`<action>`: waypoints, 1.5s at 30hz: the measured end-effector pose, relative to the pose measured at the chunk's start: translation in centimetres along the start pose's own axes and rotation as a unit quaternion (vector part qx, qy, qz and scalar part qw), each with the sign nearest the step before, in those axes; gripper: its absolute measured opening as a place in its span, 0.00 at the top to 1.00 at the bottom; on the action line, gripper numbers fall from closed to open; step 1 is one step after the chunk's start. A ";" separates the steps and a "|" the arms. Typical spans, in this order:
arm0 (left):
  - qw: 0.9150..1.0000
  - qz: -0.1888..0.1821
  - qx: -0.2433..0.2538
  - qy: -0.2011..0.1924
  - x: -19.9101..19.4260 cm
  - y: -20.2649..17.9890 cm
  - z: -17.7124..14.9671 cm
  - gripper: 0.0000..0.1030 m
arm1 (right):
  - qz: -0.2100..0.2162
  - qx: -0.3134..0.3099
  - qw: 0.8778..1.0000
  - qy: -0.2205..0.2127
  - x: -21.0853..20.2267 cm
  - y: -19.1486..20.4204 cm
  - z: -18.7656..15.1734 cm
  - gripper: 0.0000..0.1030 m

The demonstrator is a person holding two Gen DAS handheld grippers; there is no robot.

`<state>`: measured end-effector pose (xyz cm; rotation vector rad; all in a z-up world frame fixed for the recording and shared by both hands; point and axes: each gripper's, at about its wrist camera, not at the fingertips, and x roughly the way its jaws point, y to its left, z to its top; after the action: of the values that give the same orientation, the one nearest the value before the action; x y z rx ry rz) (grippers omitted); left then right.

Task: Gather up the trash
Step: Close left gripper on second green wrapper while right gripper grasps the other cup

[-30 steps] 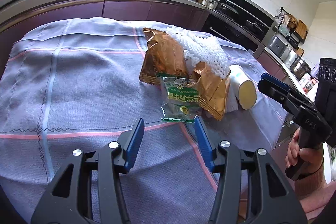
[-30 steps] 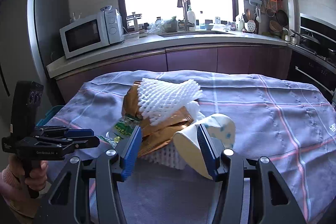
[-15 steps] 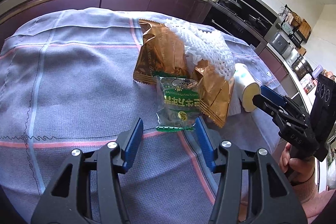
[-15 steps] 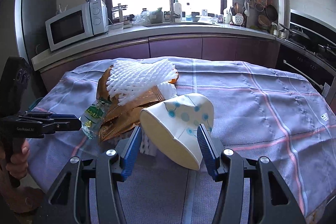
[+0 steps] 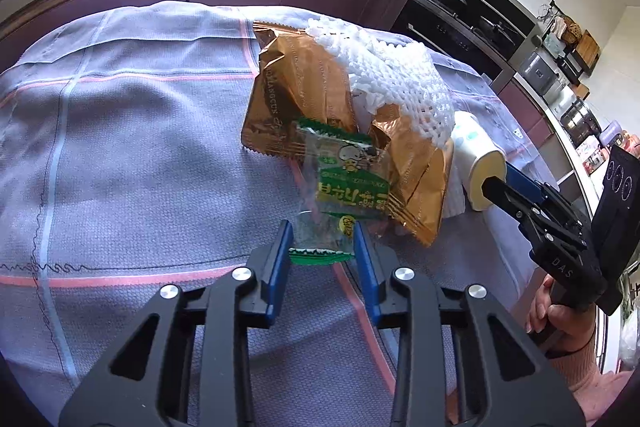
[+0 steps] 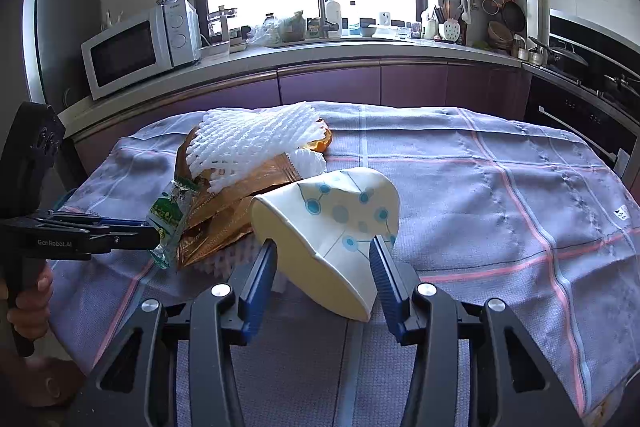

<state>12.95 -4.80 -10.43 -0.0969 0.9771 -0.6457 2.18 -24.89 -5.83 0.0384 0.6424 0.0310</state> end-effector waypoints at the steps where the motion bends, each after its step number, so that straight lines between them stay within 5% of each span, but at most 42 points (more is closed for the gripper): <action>1: 1.000 -0.001 -0.002 0.000 0.0 0.0 0.0 0.72 | -0.001 0.000 1.000 0.001 0.0 0.0 0.0 0.59; 23: 1.000 -0.001 0.002 -0.022 -1.7 -0.4 -0.6 0.83 | -0.002 0.015 1.000 -0.022 -1.1 -1.4 0.7 0.95; 45: 0.998 0.002 0.001 -0.066 -6.9 0.9 -2.0 0.84 | 0.029 0.010 0.996 -0.079 -5.3 -0.3 2.7 0.97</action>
<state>9.13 0.15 -6.80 -0.1343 0.8481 -0.6291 -0.46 -25.52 -0.51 0.0784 0.4838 0.0765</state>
